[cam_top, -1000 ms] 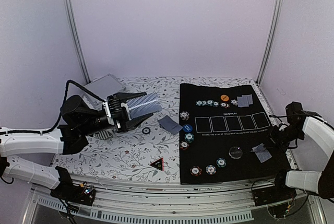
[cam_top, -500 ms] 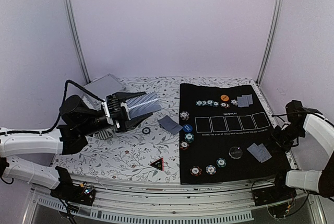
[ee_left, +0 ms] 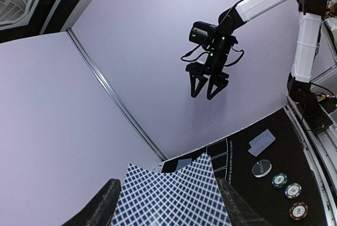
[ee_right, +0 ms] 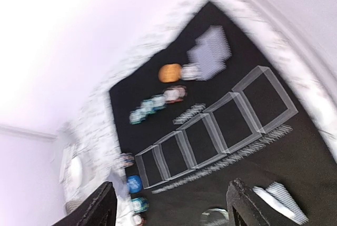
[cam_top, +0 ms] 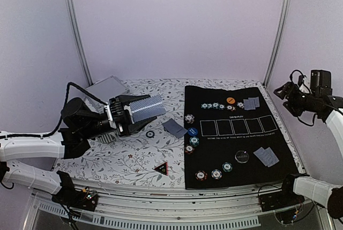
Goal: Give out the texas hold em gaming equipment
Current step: Pick up the poker card from the face-down deck piles.
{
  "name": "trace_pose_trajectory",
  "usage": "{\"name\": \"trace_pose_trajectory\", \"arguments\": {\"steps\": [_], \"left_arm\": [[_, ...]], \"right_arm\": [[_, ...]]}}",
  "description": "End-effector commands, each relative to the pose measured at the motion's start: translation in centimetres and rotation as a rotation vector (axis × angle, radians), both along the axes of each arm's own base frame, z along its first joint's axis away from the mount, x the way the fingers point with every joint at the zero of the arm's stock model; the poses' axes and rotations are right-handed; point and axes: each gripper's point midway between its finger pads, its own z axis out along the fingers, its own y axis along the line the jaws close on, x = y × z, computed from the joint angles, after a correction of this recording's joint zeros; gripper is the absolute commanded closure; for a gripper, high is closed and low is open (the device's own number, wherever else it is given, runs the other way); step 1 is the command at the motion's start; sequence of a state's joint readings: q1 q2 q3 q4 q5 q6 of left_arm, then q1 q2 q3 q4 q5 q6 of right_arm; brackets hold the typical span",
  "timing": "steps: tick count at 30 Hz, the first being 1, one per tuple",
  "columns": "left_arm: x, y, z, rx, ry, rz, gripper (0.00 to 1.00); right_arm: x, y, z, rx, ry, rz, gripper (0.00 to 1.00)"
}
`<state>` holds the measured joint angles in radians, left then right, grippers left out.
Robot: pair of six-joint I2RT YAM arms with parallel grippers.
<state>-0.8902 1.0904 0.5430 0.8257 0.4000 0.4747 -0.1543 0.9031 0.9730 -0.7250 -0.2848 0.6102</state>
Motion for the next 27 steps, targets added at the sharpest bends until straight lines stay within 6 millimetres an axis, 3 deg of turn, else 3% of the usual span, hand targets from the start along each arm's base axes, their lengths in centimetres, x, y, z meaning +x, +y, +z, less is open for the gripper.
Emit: {"name": "trace_pose_trajectory", "arguments": {"steps": [1, 3, 6, 8, 12, 15, 21, 27], "left_arm": [[-0.9, -0.1, 0.8, -0.021, -0.025, -0.026, 0.43], [-0.9, -0.1, 0.8, -0.019, -0.028, -0.026, 0.43], [-1.0, -0.2, 0.7, -0.012, -0.033, -0.025, 0.43], [-1.0, -0.2, 0.6, -0.008, -0.038, -0.022, 0.43], [-0.9, -0.3, 0.3, 0.001, -0.039, -0.018, 0.43], [-0.9, -0.4, 0.0, 0.006, -0.039, -0.014, 0.43], [-0.9, -0.5, 0.0, 0.009, -0.038, -0.017, 0.43], [-0.9, -0.6, -0.3, 0.014, -0.034, -0.019, 0.43]], "right_arm": [[2.6, 9.7, 6.7, 0.094, -0.275, 0.368, 0.25], [2.8, 15.7, 7.5, 0.063, -0.304, 0.555, 0.21], [1.4, 24.6, 9.7, 0.042, -0.377, 0.866, 0.11], [-0.4, 29.5, 11.3, 0.071, -0.442, 1.050, 0.01], [-5.5, 37.7, 12.0, 0.172, -0.488, 1.376, 0.01], [-7.5, 40.9, 11.6, 0.177, -0.489, 1.491, 0.01], [-9.4, 43.3, 10.7, 0.172, -0.497, 1.577, 0.01], [-7.7, 44.6, 8.7, 0.065, -0.467, 1.512, 0.02]]}}
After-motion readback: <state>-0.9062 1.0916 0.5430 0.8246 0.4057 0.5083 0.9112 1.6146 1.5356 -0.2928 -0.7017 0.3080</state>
